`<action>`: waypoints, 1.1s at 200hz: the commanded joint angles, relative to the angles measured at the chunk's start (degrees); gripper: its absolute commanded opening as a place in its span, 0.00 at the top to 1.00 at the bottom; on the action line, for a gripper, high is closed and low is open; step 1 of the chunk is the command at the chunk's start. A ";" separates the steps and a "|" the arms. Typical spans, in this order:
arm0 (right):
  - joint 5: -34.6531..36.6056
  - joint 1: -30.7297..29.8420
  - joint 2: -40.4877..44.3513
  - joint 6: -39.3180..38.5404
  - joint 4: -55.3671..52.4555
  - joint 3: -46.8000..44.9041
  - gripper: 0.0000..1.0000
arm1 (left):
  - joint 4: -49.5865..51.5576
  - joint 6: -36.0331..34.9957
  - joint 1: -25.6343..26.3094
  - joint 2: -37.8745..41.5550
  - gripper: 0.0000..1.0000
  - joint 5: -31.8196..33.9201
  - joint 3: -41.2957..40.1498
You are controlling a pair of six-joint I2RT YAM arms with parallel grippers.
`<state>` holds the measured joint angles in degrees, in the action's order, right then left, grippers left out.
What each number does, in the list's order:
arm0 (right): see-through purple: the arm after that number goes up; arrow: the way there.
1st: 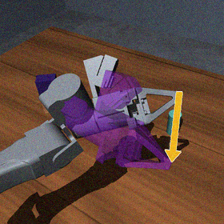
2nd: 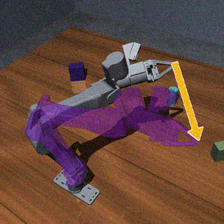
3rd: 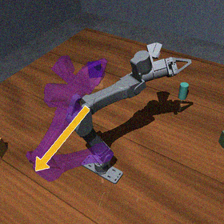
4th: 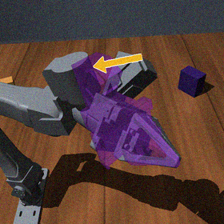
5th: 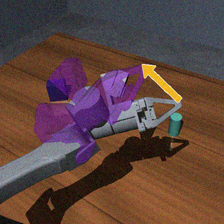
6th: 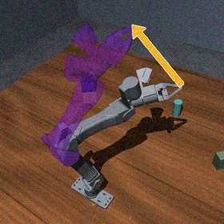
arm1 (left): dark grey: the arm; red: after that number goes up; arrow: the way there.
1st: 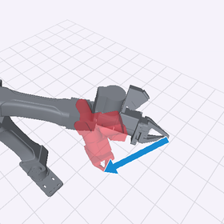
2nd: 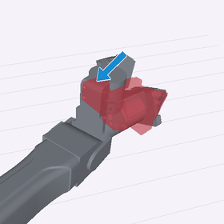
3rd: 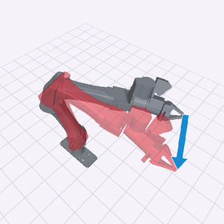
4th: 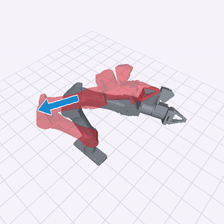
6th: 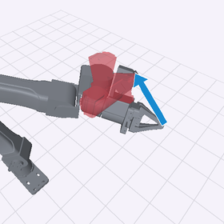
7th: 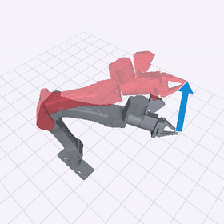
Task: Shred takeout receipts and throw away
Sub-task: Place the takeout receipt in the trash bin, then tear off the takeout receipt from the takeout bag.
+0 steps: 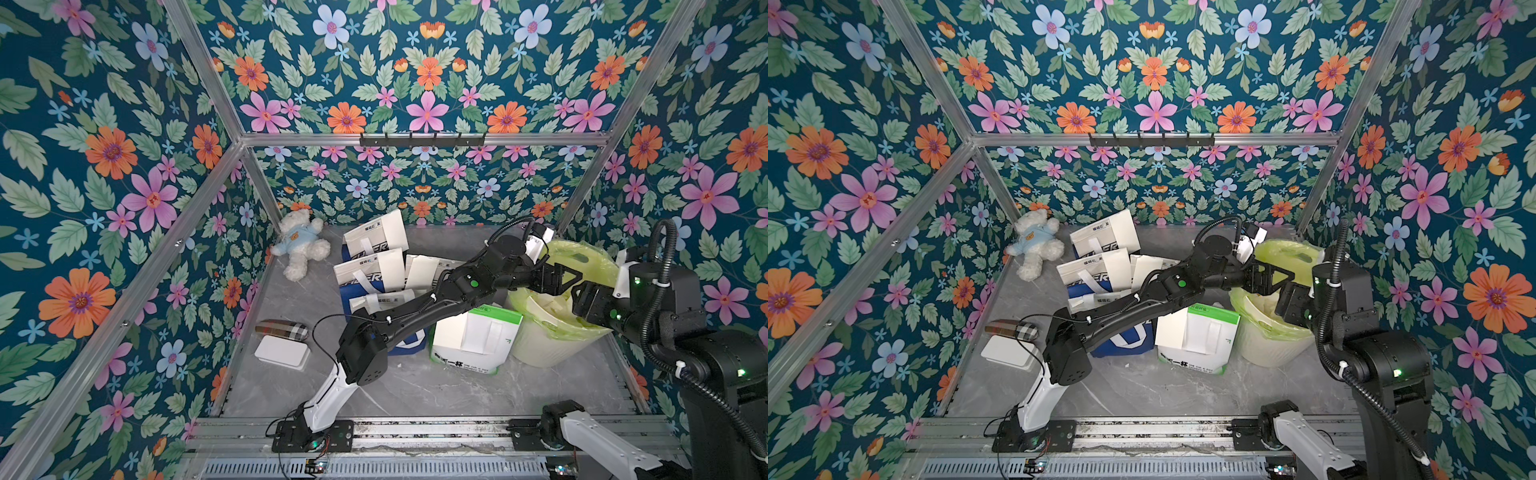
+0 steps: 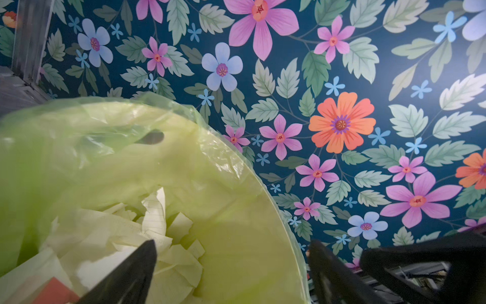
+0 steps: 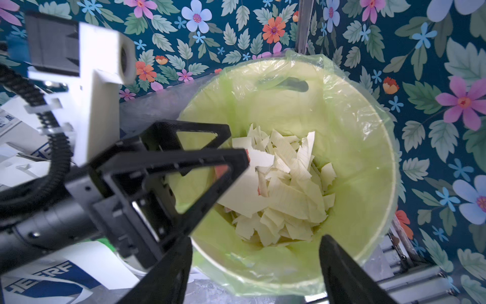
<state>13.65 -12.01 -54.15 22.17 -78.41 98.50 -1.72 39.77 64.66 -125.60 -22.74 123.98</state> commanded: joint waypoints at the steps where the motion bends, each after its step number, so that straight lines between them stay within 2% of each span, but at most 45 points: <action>1: -3.29 -0.05 0.62 1.16 2.23 -0.24 0.25 | 1.83 -6.09 0.40 1.35 0.01 3.72 0.12; 29: -8.90 -0.03 5.27 0.04 8.76 -4.12 0.26 | 0.23 -15.77 1.90 6.30 0.01 9.96 -2.23; 51: -13.39 -0.07 8.49 -1.64 12.87 -5.77 0.26 | -5.79 -22.54 2.22 12.87 0.01 15.26 -8.95; 84: -21.45 -0.05 8.52 -4.89 13.19 -4.63 0.26 | -12.64 -33.07 2.16 22.30 0.01 21.59 -18.27; 96: -26.85 -0.05 7.42 -5.96 12.30 -3.75 0.26 | -10.47 -37.83 2.18 24.59 0.01 21.27 -18.95; 120: -35.86 -0.04 4.92 -6.71 9.86 -2.31 0.27 | -0.91 -49.87 2.13 30.70 0.01 16.53 -22.01; 141: -43.62 -0.07 3.14 -6.78 7.45 -2.40 0.28 | 11.28 -57.96 2.14 36.52 0.13 13.60 -25.73; 163: -46.31 -0.14 2.97 -4.53 7.39 -5.19 0.31 | 21.62 -59.69 0.08 41.30 0.25 15.05 -29.53; 195: -49.90 -0.59 3.17 -0.42 10.57 -10.55 0.36 | 24.11 -57.26 -5.53 48.05 0.22 14.10 -39.52; 220: -43.19 -6.67 2.23 1.31 10.96 -11.58 0.40 | 21.33 -54.62 -9.32 49.09 0.21 10.49 -44.31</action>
<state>-32.67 -14.11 -51.29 20.75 -69.08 87.42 19.77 -15.84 57.60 -77.12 -8.69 82.46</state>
